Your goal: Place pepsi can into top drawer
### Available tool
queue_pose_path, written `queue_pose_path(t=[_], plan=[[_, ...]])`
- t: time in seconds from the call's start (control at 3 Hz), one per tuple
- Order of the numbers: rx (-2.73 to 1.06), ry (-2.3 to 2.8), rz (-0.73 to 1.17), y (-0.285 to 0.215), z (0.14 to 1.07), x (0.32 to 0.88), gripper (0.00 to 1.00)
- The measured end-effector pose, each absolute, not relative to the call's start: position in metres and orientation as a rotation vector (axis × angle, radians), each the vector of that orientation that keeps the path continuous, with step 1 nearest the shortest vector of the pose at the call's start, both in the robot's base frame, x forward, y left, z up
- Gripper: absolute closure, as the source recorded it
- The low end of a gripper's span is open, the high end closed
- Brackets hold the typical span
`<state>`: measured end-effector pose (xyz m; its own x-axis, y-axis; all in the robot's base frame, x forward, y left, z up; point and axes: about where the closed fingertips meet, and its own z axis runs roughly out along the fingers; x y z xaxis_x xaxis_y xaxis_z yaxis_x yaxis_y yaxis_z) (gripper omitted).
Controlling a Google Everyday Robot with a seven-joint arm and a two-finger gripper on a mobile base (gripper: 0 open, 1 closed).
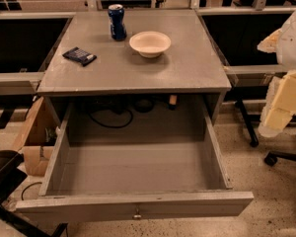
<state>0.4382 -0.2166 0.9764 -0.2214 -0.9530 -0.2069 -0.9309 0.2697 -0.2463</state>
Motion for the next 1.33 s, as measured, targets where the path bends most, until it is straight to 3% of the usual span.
queue_pose_path(t=[0.33, 0.67, 1.0, 1.33], plan=[[-1.716, 2.222, -0.096, -0.217, 0.976, 0.442, 0.0], [-1.633, 2.136, -0.061, -0.219, 0.969, 0.483, 0.0], [-1.492, 1.974, 0.068, -0.213, 0.958, 0.548, 0.0], [-1.301, 1.676, 0.233, -0.174, 0.961, 0.64, 0.0]])
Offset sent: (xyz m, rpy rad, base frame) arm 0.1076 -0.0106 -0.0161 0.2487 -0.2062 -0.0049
